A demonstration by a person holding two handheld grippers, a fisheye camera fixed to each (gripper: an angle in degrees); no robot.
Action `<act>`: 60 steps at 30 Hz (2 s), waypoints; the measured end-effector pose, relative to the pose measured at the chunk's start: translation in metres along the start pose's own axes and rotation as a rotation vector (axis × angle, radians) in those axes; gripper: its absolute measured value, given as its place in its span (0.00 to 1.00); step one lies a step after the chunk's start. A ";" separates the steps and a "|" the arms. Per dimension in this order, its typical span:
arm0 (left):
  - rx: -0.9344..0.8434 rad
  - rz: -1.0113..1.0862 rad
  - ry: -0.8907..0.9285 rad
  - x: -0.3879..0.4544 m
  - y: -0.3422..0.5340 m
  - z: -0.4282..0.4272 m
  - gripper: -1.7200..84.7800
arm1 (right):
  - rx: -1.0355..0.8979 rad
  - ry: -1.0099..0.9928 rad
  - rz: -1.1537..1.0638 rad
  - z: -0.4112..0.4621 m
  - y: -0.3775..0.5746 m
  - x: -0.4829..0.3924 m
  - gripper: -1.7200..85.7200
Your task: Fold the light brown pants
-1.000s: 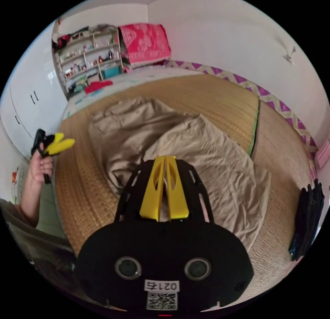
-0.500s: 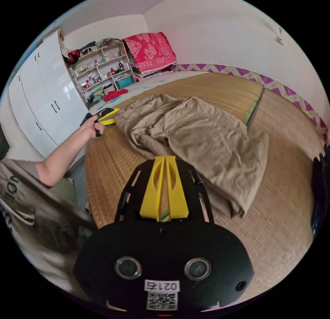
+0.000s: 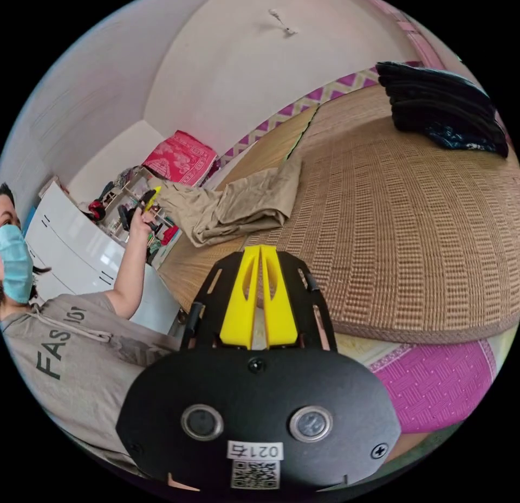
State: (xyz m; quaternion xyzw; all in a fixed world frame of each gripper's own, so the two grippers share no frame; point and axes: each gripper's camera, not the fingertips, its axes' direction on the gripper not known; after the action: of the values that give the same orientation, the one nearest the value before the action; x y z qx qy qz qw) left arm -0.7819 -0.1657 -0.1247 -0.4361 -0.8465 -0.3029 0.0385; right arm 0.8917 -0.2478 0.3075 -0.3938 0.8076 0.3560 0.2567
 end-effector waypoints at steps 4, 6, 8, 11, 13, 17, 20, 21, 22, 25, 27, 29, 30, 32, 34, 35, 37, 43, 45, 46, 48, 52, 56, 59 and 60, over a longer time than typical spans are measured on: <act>-0.154 0.506 -0.122 0.301 0.004 0.123 0.02 | 0.013 -0.035 0.032 -0.004 0.045 0.042 0.01; -0.274 0.655 -0.123 0.401 0.044 0.197 0.02 | 0.014 -0.059 0.058 -0.002 0.065 0.060 0.01; -0.536 0.841 -0.109 0.498 0.130 0.310 0.02 | 0.008 -0.094 0.089 0.003 0.093 0.083 0.01; -0.551 0.924 -0.172 0.541 0.201 0.358 0.02 | -0.009 -0.137 0.124 0.010 0.123 0.109 0.01; -0.535 0.942 -0.192 0.560 0.198 0.353 0.03 | -0.008 -0.158 0.132 0.011 0.139 0.121 0.01; -0.491 0.990 -0.180 0.589 0.207 0.350 0.06 | -0.007 -0.151 0.140 0.014 0.170 0.149 0.01; -0.476 1.083 -0.198 0.592 0.241 0.359 0.09 | 0.002 -0.182 0.167 0.022 0.184 0.170 0.01; -0.471 1.082 -0.187 0.592 0.241 0.355 0.09 | 0.002 -0.191 0.170 0.024 0.186 0.173 0.01; -0.439 1.033 -0.110 0.585 0.230 0.338 0.10 | 0.005 -0.207 0.166 0.027 0.188 0.176 0.01; -0.320 0.753 0.161 0.526 0.176 0.286 0.10 | 0.005 -0.192 0.132 0.034 0.194 0.177 0.01; -0.261 0.573 0.210 0.466 0.144 0.266 0.10 | 0.000 -0.190 0.120 0.039 0.197 0.178 0.01; -0.251 0.399 0.082 0.376 0.118 0.262 0.10 | -0.004 -0.207 0.115 0.049 0.202 0.182 0.01; -0.257 0.366 0.029 0.354 0.115 0.265 0.10 | -0.007 -0.212 0.112 0.052 0.203 0.183 0.01; -0.304 0.185 -0.152 0.249 0.112 0.292 0.09 | -0.019 -0.225 0.103 0.067 0.203 0.186 0.01; -0.405 0.040 -0.158 0.170 0.132 0.331 0.08 | -0.023 -0.230 0.089 0.078 0.201 0.186 0.01; -0.531 0.010 -0.157 0.133 0.166 0.369 0.08 | -0.031 -0.234 0.083 0.086 0.200 0.185 0.01; -0.507 0.076 -0.213 0.124 0.192 0.375 0.07 | -0.043 -0.242 0.075 0.100 0.197 0.183 0.01; -0.395 0.138 -0.314 0.088 0.227 0.344 0.02 | -0.050 -0.202 -0.049 0.135 0.170 0.164 0.02; -0.325 0.020 -0.245 0.045 0.238 0.316 0.02 | -0.061 -0.146 -0.098 0.149 0.147 0.160 0.03; -0.306 -0.045 -0.190 0.015 0.248 0.302 0.03 | -0.064 -0.115 -0.137 0.163 0.128 0.159 0.06; -0.336 -0.116 -0.086 -0.029 0.262 0.291 0.06 | -0.106 -0.051 -0.153 0.190 0.093 0.165 0.11; -0.416 -0.258 0.140 -0.131 0.299 0.279 0.14 | -0.169 -0.045 -0.040 0.252 0.012 0.215 0.16; -0.513 -0.412 0.375 -0.215 0.339 0.299 0.20 | -0.256 -0.153 0.152 0.312 -0.044 0.277 0.18; -0.598 -0.478 0.498 -0.244 0.374 0.328 0.20 | -0.302 -0.265 0.274 0.348 -0.061 0.310 0.17; -0.595 -0.491 0.508 -0.249 0.381 0.331 0.19 | -0.302 -0.300 0.299 0.354 -0.063 0.315 0.17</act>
State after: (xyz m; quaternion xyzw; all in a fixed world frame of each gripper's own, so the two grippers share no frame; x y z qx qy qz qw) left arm -0.2726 0.0028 -0.2932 -0.1264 -0.7648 -0.6301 0.0451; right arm 0.8148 -0.1433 -0.1526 -0.2466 0.7476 0.5608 0.2564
